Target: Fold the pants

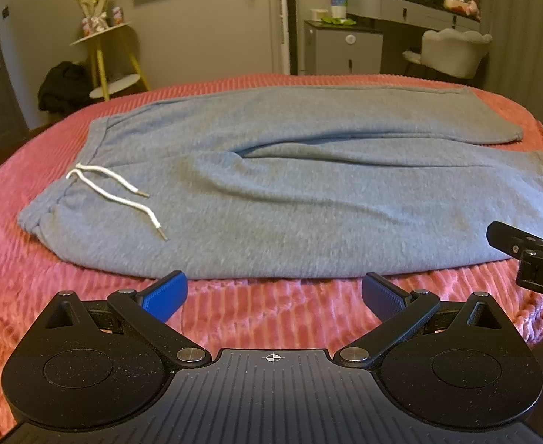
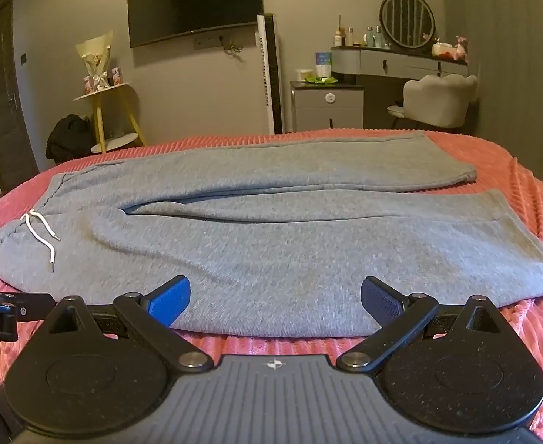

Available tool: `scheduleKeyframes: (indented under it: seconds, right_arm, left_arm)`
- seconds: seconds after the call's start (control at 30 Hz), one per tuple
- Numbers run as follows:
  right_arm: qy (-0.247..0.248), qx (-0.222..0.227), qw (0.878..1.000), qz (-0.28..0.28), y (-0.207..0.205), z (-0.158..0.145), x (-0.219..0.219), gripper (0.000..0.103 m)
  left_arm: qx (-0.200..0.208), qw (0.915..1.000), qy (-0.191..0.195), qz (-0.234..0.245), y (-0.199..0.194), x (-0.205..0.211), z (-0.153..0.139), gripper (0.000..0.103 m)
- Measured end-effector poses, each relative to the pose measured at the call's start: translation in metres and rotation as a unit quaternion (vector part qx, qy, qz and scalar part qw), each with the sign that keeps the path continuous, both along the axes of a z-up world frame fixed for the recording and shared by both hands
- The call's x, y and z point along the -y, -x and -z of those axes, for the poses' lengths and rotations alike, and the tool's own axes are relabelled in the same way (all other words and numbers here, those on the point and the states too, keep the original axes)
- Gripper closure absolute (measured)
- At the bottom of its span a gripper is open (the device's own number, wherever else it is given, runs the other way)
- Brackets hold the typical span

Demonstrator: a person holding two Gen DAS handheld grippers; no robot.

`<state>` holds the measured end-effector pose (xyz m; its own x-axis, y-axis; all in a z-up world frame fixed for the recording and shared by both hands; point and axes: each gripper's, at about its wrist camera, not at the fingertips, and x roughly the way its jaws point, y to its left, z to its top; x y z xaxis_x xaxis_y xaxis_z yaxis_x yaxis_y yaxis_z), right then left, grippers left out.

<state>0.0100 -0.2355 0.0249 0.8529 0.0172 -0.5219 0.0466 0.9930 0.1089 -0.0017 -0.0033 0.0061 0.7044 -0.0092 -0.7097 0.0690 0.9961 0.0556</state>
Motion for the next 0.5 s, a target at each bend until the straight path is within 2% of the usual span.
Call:
scheduleKeyframes:
  seconds: [0.5]
  right_arm:
    - [-0.001, 0.005, 1.000, -0.002, 0.0026, -0.0019, 0.0013, 0.004]
  left_arm:
    - [0.003, 1.0000, 0.005, -0.006, -0.0006, -0.0017, -0.0008, 0.000]
